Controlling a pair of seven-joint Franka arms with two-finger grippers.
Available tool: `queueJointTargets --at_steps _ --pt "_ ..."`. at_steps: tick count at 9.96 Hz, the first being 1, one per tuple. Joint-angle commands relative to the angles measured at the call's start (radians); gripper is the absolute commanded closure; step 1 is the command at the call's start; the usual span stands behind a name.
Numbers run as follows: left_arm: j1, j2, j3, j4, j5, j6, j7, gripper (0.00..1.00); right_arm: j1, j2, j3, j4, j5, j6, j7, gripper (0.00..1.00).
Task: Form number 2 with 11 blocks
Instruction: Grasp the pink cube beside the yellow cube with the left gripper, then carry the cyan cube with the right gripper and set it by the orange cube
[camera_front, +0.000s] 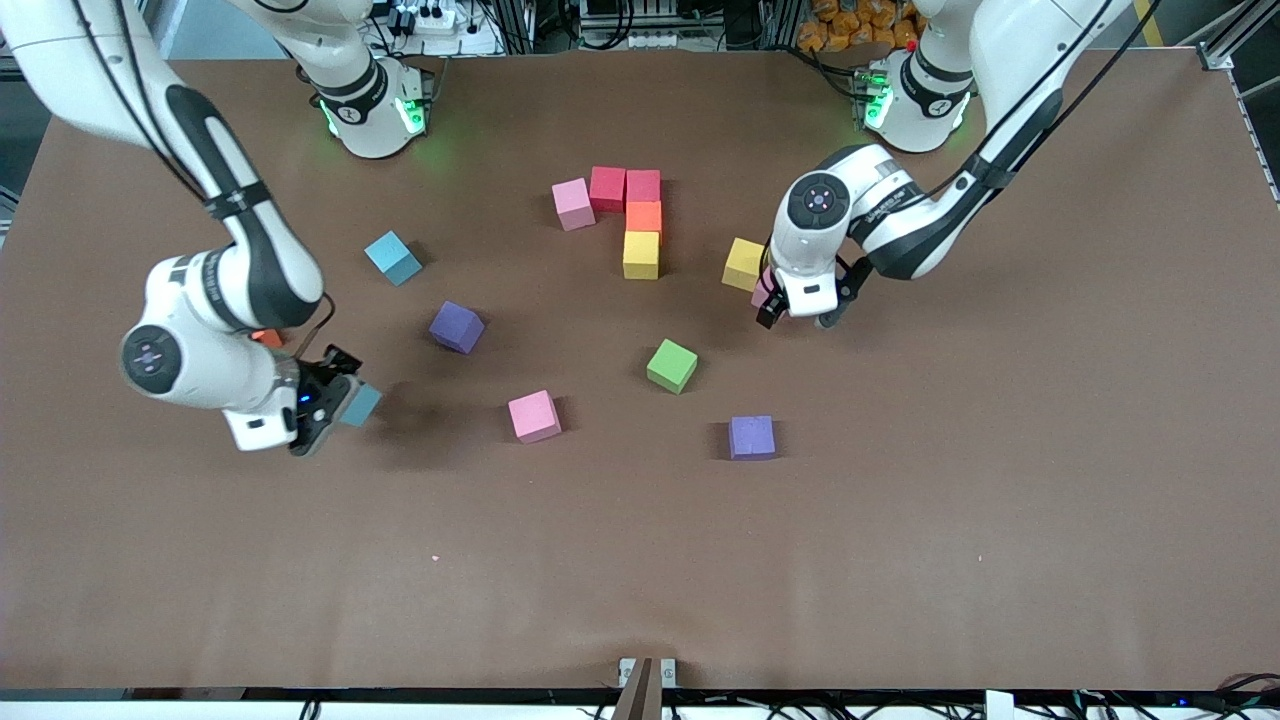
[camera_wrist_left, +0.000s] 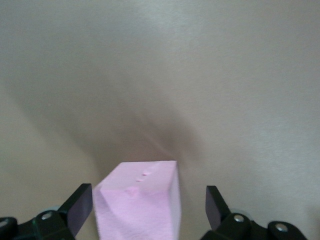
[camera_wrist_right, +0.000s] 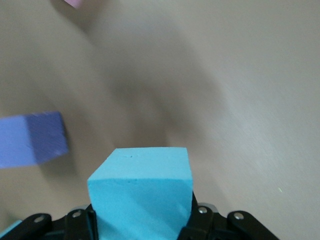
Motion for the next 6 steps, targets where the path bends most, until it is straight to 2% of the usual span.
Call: queueJointTargets --at_steps 1,4,5,6 --pt "0.017 -0.056 -0.015 -0.054 -0.023 0.017 -0.015 0.0 0.057 -0.109 0.07 -0.068 0.017 0.005 0.105 0.61" --pt "0.017 -0.042 -0.015 -0.087 -0.023 0.127 -0.063 0.0 0.254 -0.114 0.07 -0.084 0.018 0.02 0.386 0.59" --pt "0.017 -0.029 -0.015 -0.086 -0.023 0.145 -0.064 0.0 0.328 -0.115 0.068 -0.084 0.017 0.027 0.435 0.59" --pt "0.015 -0.024 -0.015 -0.086 -0.022 0.155 -0.063 0.0 0.351 -0.114 0.07 -0.09 0.015 0.052 0.431 0.59"
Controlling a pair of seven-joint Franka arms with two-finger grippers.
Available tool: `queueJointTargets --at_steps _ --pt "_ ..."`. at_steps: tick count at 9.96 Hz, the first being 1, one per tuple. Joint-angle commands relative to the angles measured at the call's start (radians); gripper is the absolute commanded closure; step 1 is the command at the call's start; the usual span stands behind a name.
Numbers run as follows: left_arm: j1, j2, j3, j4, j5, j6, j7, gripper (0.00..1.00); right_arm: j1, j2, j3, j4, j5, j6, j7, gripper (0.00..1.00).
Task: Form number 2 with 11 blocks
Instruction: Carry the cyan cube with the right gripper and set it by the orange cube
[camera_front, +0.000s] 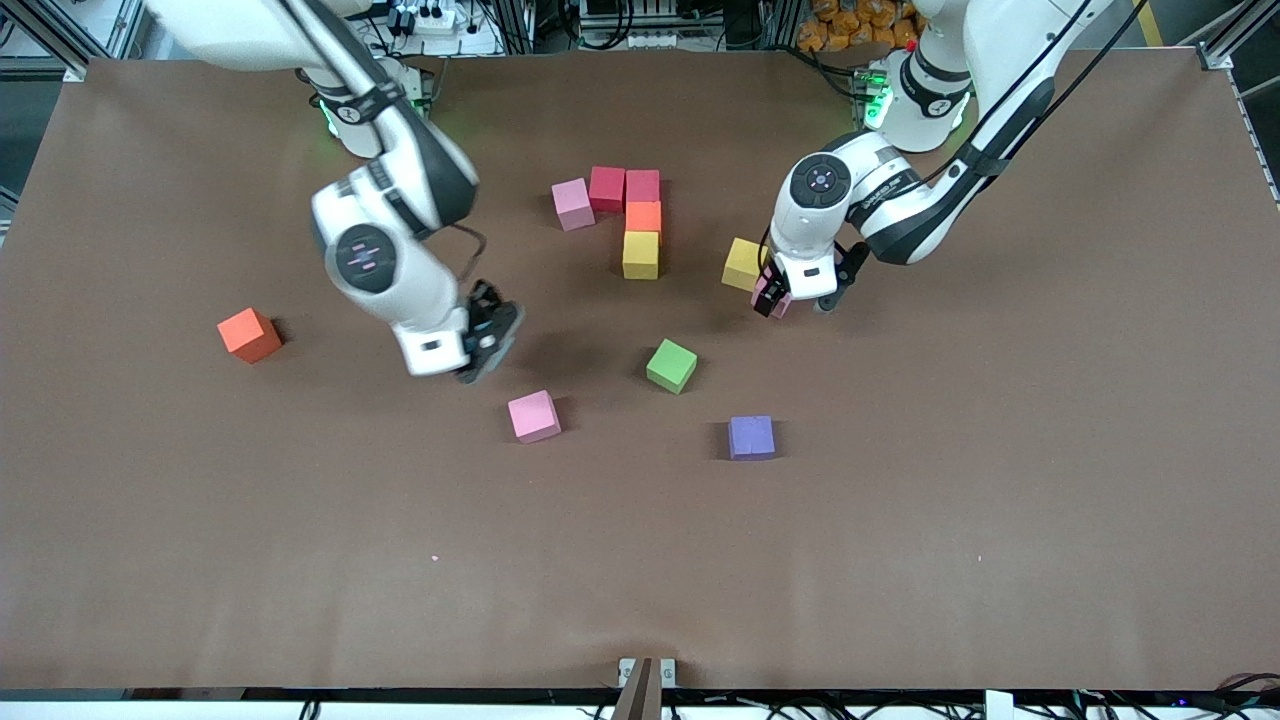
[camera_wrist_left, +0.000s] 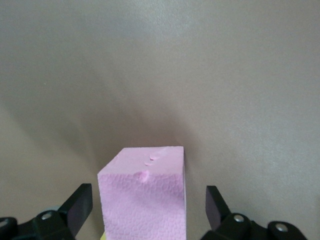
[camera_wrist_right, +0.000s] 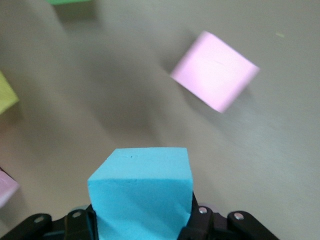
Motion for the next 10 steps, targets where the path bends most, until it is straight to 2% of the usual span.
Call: queueJointTargets --at_steps 1,3,7,8,9,10 --pt "0.012 0.007 -0.011 -0.014 -0.016 0.034 -0.008 0.0 0.058 -0.02 -0.009 -0.048 0.01 0.087 -0.017 0.59" --pt "0.012 0.022 -0.008 -0.009 -0.009 0.053 -0.01 0.0 0.12 -0.009 -0.011 -0.1 -0.001 0.192 -0.087 0.59" --pt "0.009 0.047 0.01 -0.005 -0.005 0.055 -0.013 0.0 0.268 0.012 -0.011 -0.127 -0.019 0.209 -0.101 0.6" --pt "0.009 0.056 0.014 -0.003 -0.005 0.055 -0.013 0.22 0.272 0.013 -0.011 -0.148 -0.019 0.229 -0.101 0.59" --pt "0.007 0.06 0.02 -0.002 -0.005 0.055 -0.013 0.57 0.307 0.017 -0.014 -0.163 -0.022 0.269 -0.101 0.59" --pt "0.007 0.059 0.023 0.0 -0.005 0.054 -0.022 0.76 0.319 0.035 -0.015 -0.167 -0.022 0.287 -0.096 0.59"
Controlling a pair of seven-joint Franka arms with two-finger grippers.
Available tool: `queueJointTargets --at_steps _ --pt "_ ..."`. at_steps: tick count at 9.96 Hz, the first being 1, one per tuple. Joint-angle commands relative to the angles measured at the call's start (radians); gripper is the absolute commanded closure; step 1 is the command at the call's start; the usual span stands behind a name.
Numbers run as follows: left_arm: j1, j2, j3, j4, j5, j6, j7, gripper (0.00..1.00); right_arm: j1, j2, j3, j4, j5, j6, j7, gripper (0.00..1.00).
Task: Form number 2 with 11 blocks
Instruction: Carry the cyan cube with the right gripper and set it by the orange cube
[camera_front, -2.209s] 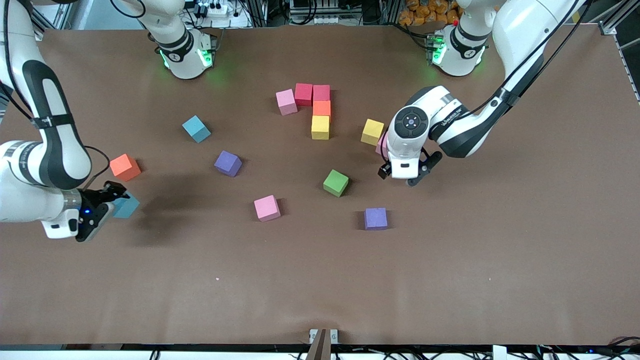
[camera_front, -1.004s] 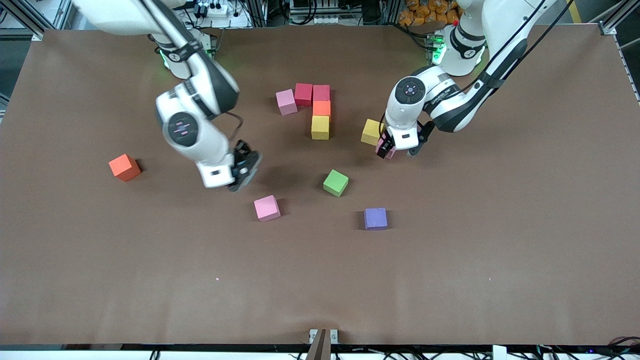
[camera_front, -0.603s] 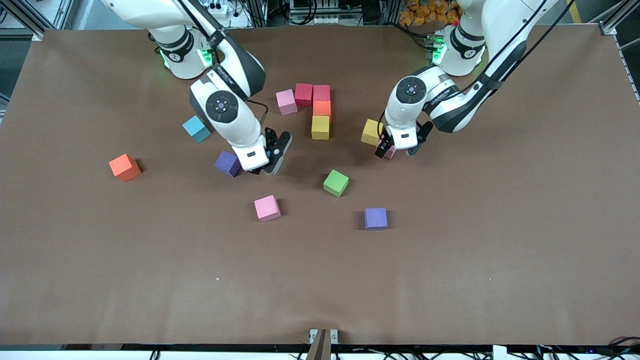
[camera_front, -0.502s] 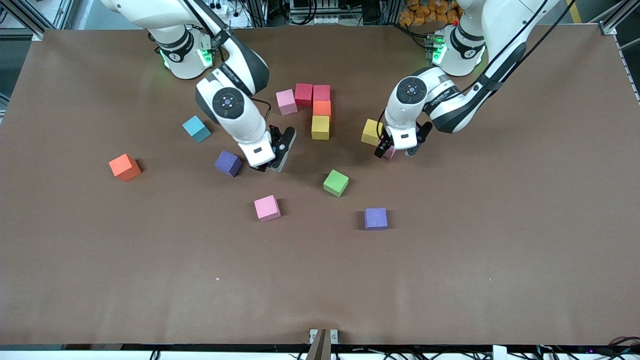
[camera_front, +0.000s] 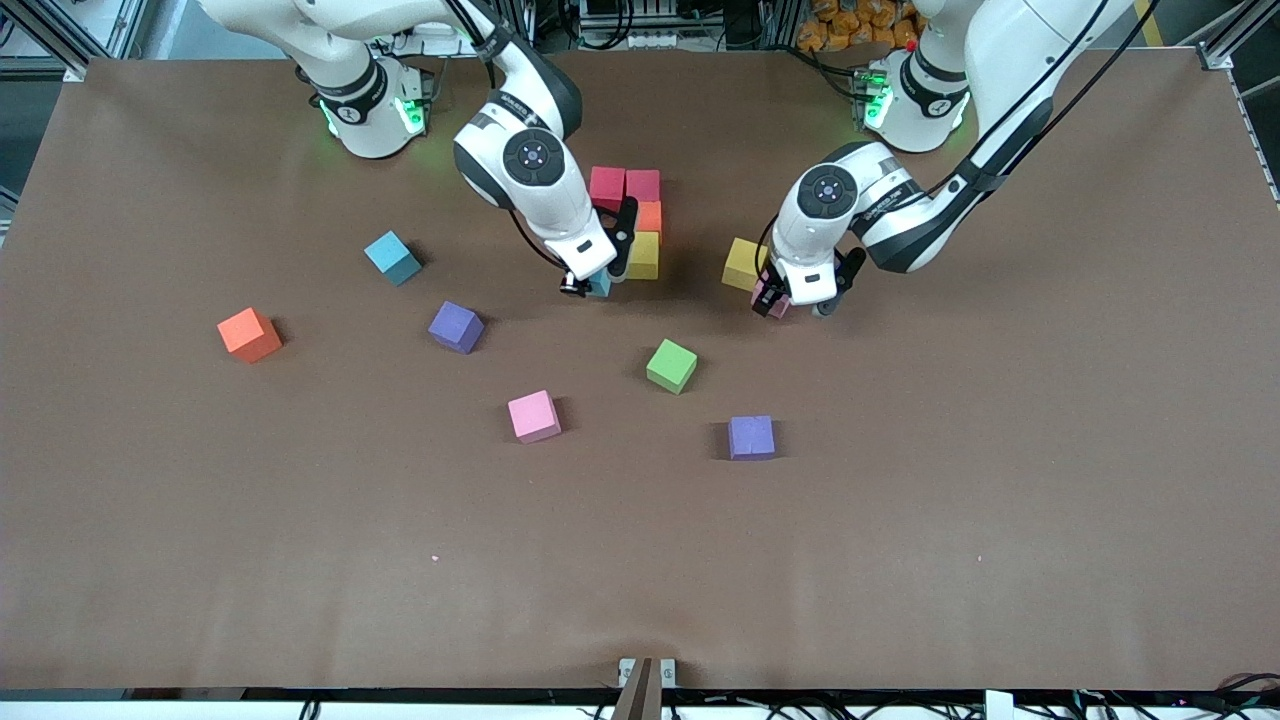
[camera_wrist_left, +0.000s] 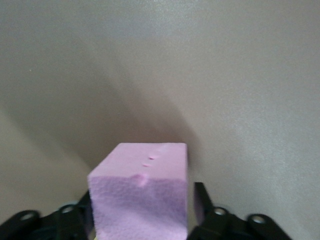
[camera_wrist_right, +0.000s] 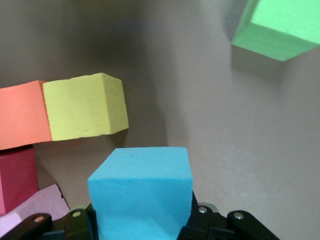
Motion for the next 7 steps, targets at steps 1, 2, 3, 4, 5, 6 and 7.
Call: queueJointTargets --at_steps 1,2,3,4,5,6,7 --pt "0.005 0.004 0.001 0.014 -0.005 0.009 -0.039 0.85 0.026 0.027 -0.014 -0.038 -0.011 0.078 0.004 0.59" --pt "0.01 0.0 0.003 0.028 -0.005 0.004 -0.045 0.87 0.033 0.04 -0.014 -0.073 -0.011 0.149 0.013 0.59" --pt "0.023 -0.008 0.003 0.044 -0.006 -0.004 -0.045 0.86 0.033 0.046 -0.014 -0.084 -0.013 0.164 0.011 0.59" --pt "0.042 -0.016 0.001 0.07 -0.012 -0.036 -0.045 0.86 0.034 0.046 -0.014 -0.084 -0.011 0.156 0.013 0.59" --pt "0.042 -0.016 0.001 0.109 -0.023 -0.083 -0.047 0.86 0.034 0.046 -0.014 -0.084 -0.013 0.152 0.013 0.59" --pt "0.043 -0.016 0.0 0.152 -0.025 -0.128 -0.062 0.86 0.049 0.049 -0.014 -0.083 -0.013 0.152 0.022 0.59" --pt "0.043 -0.017 0.0 0.18 -0.026 -0.151 -0.076 0.86 0.071 0.049 -0.014 -0.082 -0.013 0.152 0.055 0.59"
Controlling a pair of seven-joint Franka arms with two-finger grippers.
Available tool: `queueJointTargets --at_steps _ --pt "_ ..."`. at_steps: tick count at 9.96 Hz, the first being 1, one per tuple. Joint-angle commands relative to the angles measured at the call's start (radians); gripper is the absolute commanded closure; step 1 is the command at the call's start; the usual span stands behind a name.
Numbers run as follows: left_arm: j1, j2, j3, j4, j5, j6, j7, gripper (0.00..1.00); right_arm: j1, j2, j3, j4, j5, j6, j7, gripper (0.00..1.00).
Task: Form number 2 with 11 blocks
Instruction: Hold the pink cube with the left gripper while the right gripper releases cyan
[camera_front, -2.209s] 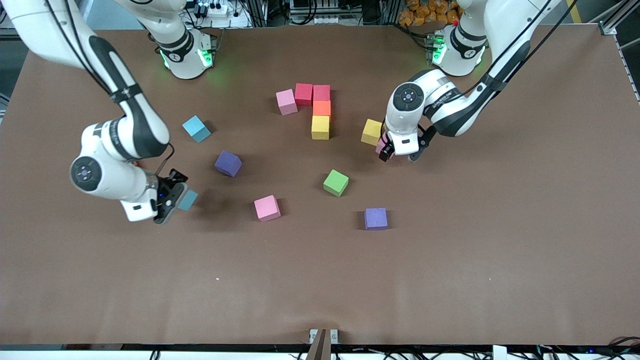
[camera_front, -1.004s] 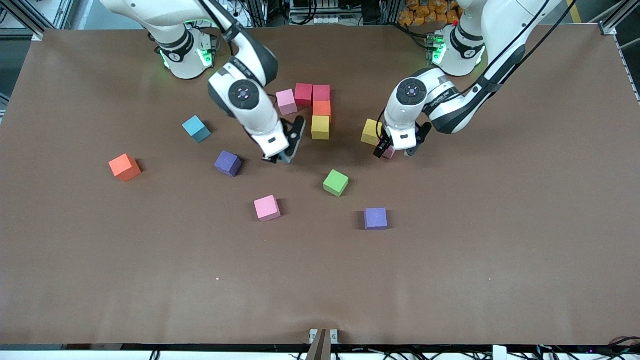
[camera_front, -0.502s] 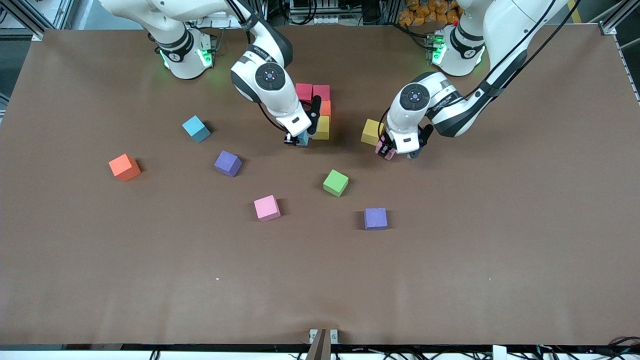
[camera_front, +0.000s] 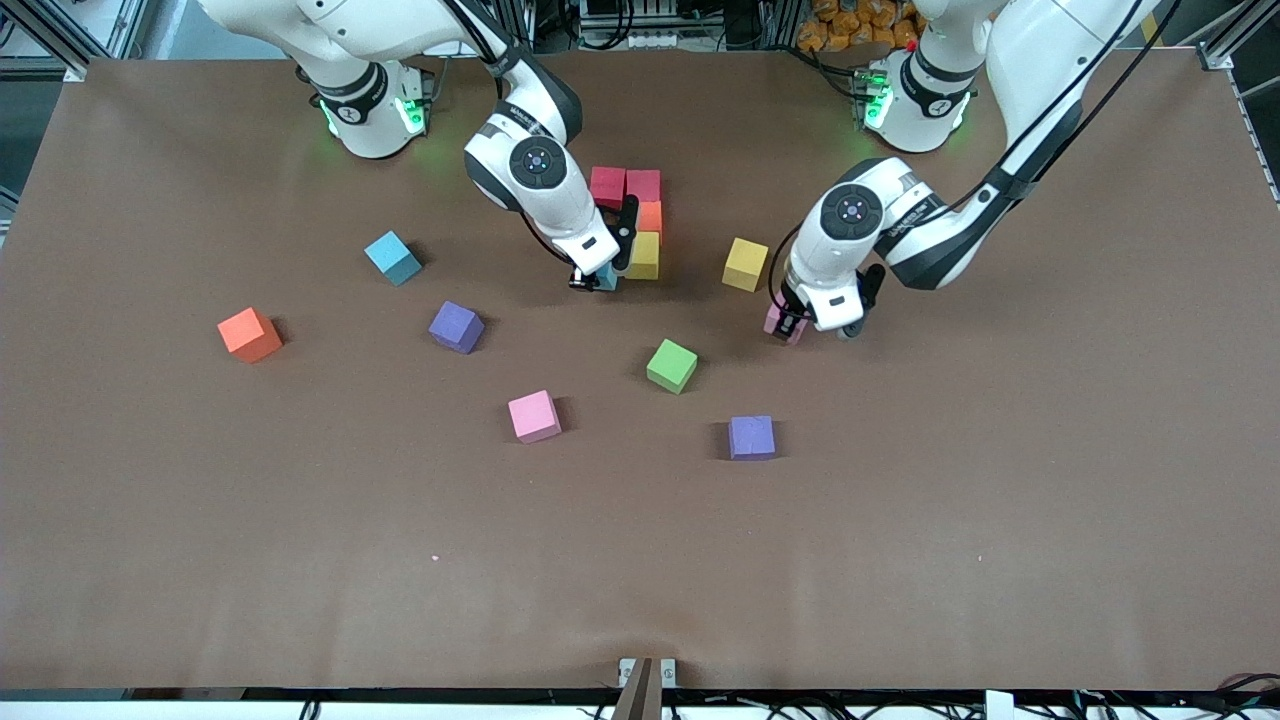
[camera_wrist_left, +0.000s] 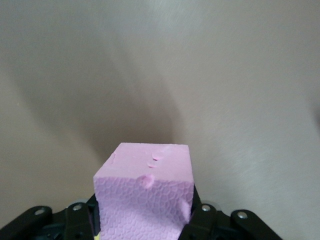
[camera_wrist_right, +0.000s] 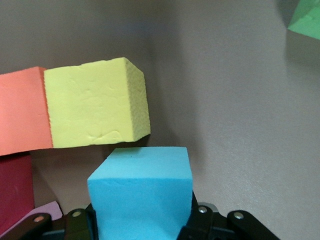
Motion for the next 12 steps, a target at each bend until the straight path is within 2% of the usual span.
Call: queueJointTargets --at_steps 1,12 --pt "-0.002 -0.018 -0.008 0.057 -0.028 -0.066 -0.031 0.86 0.056 -0.009 -0.011 -0.006 -0.012 0.005 0.067 0.59" --pt "-0.002 -0.018 -0.009 0.092 -0.042 -0.085 -0.042 0.86 0.074 0.041 -0.032 0.011 -0.06 0.019 0.082 0.58"
